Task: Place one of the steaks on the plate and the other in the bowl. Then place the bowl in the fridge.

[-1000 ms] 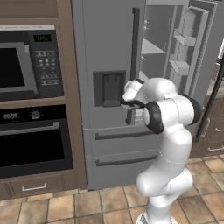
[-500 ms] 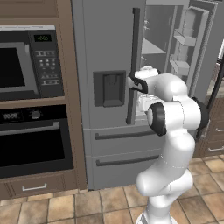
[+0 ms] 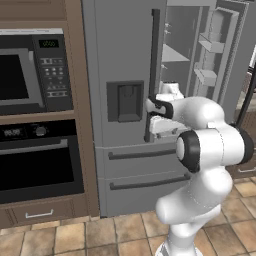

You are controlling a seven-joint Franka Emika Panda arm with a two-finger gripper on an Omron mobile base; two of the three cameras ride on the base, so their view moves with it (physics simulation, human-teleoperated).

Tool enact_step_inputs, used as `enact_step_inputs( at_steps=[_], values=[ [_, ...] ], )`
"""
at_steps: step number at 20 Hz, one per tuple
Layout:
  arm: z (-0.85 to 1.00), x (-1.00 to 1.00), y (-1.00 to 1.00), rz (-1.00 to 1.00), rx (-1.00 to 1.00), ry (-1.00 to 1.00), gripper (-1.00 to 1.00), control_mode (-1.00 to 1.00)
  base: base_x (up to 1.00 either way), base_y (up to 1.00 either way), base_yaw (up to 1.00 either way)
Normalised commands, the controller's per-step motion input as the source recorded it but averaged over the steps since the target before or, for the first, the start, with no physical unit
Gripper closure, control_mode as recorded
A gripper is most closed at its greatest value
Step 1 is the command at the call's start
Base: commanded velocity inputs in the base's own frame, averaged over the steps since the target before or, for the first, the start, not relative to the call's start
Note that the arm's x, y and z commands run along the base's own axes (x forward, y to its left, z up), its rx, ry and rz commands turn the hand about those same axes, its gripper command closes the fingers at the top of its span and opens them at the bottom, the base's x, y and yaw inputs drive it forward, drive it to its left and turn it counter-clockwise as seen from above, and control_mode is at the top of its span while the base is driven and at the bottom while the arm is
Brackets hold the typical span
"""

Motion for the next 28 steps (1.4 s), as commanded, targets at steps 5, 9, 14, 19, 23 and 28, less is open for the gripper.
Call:
enact_step_inputs(
  at_steps=[5, 9, 14, 19, 23, 28],
  values=[
    [-0.34, 0.29, -0.14, -0.23, -0.12, -0.20, -1.00, -1.00, 0.00, 0.00, 0.00],
    [0.23, 0.54, 0.20, -0.40, 0.39, -0.67, -1.00, -1.00, 0.00, 0.00, 0.00],
    [0.65, 0.53, 0.24, -0.15, -0.05, -0.17, -1.00, -1.00, 0.00, 0.00, 0.00],
    [0.74, 0.37, -0.04, -0.20, -0.16, -0.05, -1.00, -1.00, 0.00, 0.00, 0.00],
    [0.18, 0.08, -0.01, -0.13, 0.07, -0.13, -1.00, -1.00, 0.00, 0.00, 0.00],
    [-0.08, 0.30, -0.02, 0.00, 0.10, -0.05, -1.00, -1.00, 0.00, 0.00, 0.00]
  ],
)
